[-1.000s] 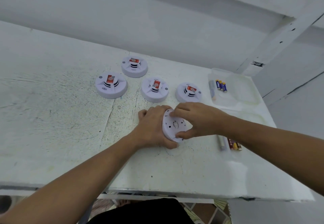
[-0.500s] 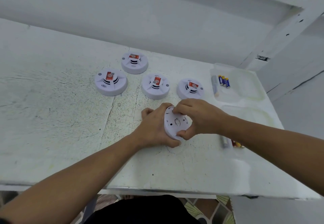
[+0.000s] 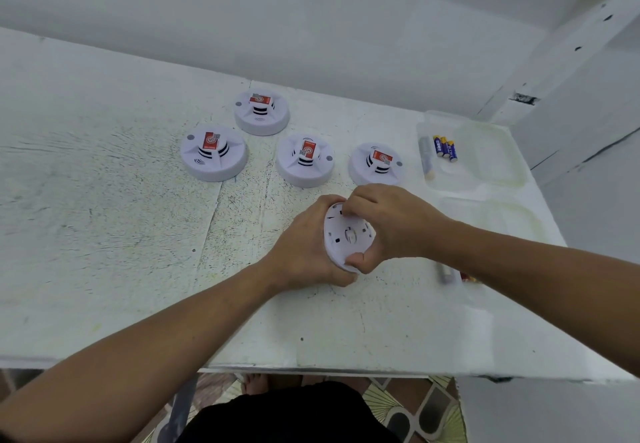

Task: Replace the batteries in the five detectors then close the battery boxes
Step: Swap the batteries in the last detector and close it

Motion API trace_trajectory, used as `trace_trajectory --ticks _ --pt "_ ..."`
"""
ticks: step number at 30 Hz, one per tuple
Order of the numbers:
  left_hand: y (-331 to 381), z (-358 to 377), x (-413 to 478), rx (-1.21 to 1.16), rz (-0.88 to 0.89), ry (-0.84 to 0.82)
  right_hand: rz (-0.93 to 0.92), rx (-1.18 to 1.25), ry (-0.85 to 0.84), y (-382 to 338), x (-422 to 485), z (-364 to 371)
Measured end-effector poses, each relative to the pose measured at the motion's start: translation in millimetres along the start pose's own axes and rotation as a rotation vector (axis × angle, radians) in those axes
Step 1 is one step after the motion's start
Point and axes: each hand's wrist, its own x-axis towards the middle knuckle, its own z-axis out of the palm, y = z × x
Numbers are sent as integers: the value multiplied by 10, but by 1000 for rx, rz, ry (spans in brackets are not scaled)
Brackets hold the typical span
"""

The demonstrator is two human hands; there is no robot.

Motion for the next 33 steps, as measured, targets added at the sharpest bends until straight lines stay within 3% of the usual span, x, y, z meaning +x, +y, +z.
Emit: trace_trajectory --ticks 33 --pt "-25 96 -47 -5 27 104 71 64 100 -48 -11 92"
